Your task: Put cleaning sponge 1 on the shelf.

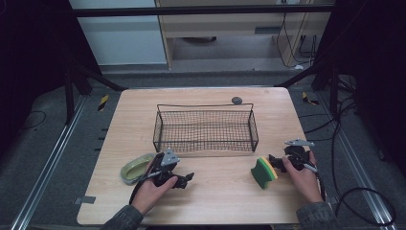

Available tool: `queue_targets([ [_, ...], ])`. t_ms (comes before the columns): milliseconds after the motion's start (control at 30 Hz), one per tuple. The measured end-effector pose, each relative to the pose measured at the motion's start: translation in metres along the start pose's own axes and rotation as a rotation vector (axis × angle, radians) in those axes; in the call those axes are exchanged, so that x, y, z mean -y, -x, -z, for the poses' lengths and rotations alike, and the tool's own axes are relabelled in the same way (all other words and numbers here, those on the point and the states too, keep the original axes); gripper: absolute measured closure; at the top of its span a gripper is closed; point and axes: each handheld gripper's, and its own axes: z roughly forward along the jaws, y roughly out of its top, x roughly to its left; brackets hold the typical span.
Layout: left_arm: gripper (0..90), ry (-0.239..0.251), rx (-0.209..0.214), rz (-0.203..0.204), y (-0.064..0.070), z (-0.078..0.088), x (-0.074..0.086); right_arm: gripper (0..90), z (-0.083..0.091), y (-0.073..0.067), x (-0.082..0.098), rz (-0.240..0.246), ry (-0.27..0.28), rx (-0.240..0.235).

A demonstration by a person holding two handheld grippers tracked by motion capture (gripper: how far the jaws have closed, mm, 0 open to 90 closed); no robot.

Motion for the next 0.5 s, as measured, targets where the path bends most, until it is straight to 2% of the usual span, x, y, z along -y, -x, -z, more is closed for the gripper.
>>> queue_targets([
  [167,5.1,0.017,-0.041,-0.003,-0.010,0.019,-0.005,0.6,0.000,0.000,0.000,0.003,0.000,-0.001],
  [300,4.6,0.037,-0.090,-0.020,-0.015,0.034,-0.010,0.6,0.000,0.000,0.000,0.003,0.000,-0.001],
  [433,3.8,0.029,-0.122,-0.032,-0.023,0.046,-0.010,0.7,0.000,0.000,0.000,0.000,-0.001,0.002],
  [500,3.4,0.027,-0.120,-0.039,-0.029,0.051,-0.009,0.7,0.000,-0.001,0.000,-0.004,-0.001,0.005],
])
